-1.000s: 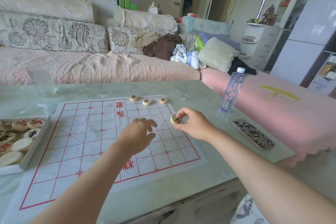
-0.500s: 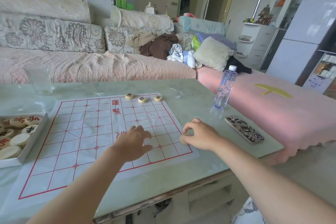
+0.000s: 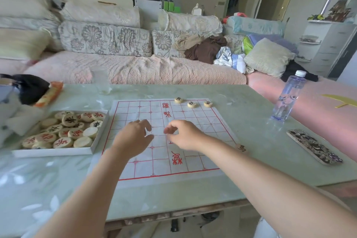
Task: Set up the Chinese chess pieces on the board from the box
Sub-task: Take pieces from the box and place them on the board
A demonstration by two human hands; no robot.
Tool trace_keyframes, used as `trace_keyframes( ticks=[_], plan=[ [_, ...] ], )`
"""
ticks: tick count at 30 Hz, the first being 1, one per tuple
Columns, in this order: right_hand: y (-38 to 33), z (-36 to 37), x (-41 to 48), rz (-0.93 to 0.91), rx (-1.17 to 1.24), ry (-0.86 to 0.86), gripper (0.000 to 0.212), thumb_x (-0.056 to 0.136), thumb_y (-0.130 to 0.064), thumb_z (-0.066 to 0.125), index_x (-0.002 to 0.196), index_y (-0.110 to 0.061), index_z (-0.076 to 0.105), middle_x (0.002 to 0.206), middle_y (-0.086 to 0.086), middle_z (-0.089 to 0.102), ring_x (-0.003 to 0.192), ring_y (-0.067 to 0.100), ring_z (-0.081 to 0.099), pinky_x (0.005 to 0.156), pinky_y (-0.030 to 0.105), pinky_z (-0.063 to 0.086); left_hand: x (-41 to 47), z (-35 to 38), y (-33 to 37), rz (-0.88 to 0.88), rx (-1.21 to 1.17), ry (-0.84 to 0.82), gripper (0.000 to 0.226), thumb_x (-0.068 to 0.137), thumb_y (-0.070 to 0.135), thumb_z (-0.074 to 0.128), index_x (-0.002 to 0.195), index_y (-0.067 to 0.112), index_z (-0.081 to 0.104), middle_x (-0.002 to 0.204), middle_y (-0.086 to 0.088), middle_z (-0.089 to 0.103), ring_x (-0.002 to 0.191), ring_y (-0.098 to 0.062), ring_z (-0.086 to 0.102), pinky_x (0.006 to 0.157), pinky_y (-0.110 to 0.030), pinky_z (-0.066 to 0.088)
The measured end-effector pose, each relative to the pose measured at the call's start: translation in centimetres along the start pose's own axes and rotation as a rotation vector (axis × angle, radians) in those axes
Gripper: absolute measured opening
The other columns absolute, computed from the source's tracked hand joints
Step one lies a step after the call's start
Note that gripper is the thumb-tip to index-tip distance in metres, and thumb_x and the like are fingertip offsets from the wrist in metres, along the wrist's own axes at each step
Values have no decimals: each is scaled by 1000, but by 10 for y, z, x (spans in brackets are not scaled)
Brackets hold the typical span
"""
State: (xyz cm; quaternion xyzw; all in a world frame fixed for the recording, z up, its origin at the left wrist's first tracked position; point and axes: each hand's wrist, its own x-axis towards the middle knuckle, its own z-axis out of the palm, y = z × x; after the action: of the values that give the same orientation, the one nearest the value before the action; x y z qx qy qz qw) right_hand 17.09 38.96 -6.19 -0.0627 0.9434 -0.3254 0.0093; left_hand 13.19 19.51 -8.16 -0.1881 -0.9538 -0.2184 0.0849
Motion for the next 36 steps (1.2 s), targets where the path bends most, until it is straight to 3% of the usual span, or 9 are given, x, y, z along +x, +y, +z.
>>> trace_keyframes(
  ticks=[4,9,12,16,19,25,31,34,36],
  plan=[
    [-45,37,35,-81,39,-38,19,95,-18,60,113,-18,68,111,-3,65,100,13,58,76,19,40,-10,-26,-40,-56,14,124,20,86,34,61,104,26,59,92,7,58,93,-18,55,71,-30,45],
    [-96,83,73,-135,33,-107,21,92,-16,57,109,-22,68,108,-4,67,99,15,61,89,30,50,-24,-54,-107,-235,61,195,25,84,26,58,109,25,61,104,-1,61,103,-27,54,81,-36,45],
    [-124,102,92,-179,-11,-82,24,93,-17,53,111,-25,67,107,-7,65,97,15,60,89,32,51,-29,-64,-144,-324,41,202,26,83,23,58,108,26,62,105,-3,62,103,-29,54,82,-37,46],
    [-146,123,125,-191,-184,-72,32,95,-19,50,123,-30,61,125,-4,62,113,20,58,89,31,47,-35,-69,-177,-372,84,209,32,87,27,58,119,27,60,113,-3,57,110,-28,47,92,-40,43],
    [-156,136,148,-181,-277,-40,36,95,-17,48,126,-31,59,132,-2,60,118,23,57,84,29,42,-34,-72,-197,-410,53,280,34,89,23,54,122,27,57,116,-1,57,111,-25,48,90,-40,46],
    [-162,156,185,-66,-490,12,13,89,-26,63,99,-22,71,106,1,67,100,27,65,70,27,45,-16,-71,-208,-400,57,361,37,89,15,51,125,24,54,118,0,55,112,-23,49,82,-38,47],
    [-167,157,210,31,-489,-50,30,77,-40,73,100,-22,67,97,-1,67,88,25,64,64,26,43,8,-62,-210,-424,272,308,54,86,8,44,138,23,42,134,-5,48,122,-28,41,98,-40,37],
    [-165,152,215,26,-458,-111,41,69,-49,78,99,-21,69,94,-2,67,83,22,65,65,26,49,12,-60,-214,-445,277,283,54,87,7,44,138,25,45,134,-5,49,121,-28,42,99,-40,36],
    [-161,149,216,25,-387,-123,38,67,-47,80,94,-22,72,94,-2,69,83,21,66,68,26,53,16,-61,-214,-458,271,286,51,87,7,45,134,24,50,131,-5,53,119,-28,44,98,-39,36]
  ],
)
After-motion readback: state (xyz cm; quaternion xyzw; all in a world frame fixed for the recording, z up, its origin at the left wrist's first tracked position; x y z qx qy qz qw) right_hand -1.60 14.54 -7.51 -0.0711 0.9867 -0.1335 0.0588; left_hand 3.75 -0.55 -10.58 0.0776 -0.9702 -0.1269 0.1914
